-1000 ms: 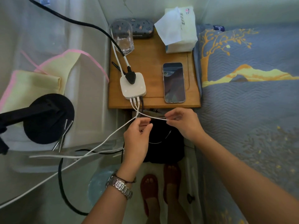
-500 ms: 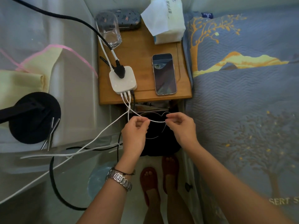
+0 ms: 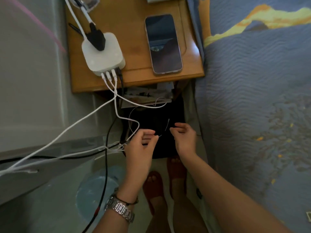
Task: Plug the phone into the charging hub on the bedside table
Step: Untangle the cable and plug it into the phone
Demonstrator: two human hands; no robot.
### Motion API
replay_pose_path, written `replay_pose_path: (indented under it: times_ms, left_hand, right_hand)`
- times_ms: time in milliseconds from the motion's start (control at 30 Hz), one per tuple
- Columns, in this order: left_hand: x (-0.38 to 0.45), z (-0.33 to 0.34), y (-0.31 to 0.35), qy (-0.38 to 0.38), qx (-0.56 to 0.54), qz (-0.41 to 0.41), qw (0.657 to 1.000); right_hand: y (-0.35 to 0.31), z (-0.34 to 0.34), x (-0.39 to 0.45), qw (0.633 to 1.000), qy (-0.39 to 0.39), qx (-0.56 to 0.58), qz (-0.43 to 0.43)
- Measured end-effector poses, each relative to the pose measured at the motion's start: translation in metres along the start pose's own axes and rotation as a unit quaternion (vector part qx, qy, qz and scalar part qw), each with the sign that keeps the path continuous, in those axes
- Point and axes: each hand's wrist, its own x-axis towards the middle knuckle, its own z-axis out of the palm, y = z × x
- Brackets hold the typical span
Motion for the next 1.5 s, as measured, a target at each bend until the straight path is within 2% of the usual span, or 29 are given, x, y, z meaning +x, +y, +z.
replay_pose_path:
  times_ms: [200,300,433,633,867,1033,1367,1500]
  left_hand:
    - [0.024,0.027,-0.065,-0.005,-0.028,-0.02,0.999]
    - [0.041,0.042,-0.089,-0.008,-0.015,-0.002,1.0]
    - [0.067,0.059,-0.118,-0.007,-0.002,0.027,1.0]
    - [0.097,0.072,-0.166,-0.001,0.009,0.021,1.0]
    - [0.112,0.093,-0.213,-0.028,0.065,0.023,0.997]
    - [0.121,0.11,-0.237,-0.049,0.125,0.04,0.99]
    - [0.129,0.128,-0.257,-0.066,0.219,0.028,0.973]
    - [0.125,0.123,-0.262,-0.038,0.225,0.012,0.974]
  right_hand:
    - [0.065,0.038,0.057,0.999,0.03,0.02,0.003]
    - [0.09,0.053,0.088,0.999,0.034,0.008,0.011]
    - [0.115,0.068,0.128,0.998,0.059,-0.012,0.002]
    - [0.143,0.089,0.164,0.997,0.062,-0.042,0.001]
    - [0.169,0.09,0.166,0.993,0.089,-0.061,-0.044]
    - [0.182,0.086,0.157,0.993,0.101,-0.021,-0.051]
    - [0.202,0.083,0.14,0.994,0.069,0.054,-0.07]
    - [0.202,0.08,0.139,0.993,0.067,0.059,-0.077]
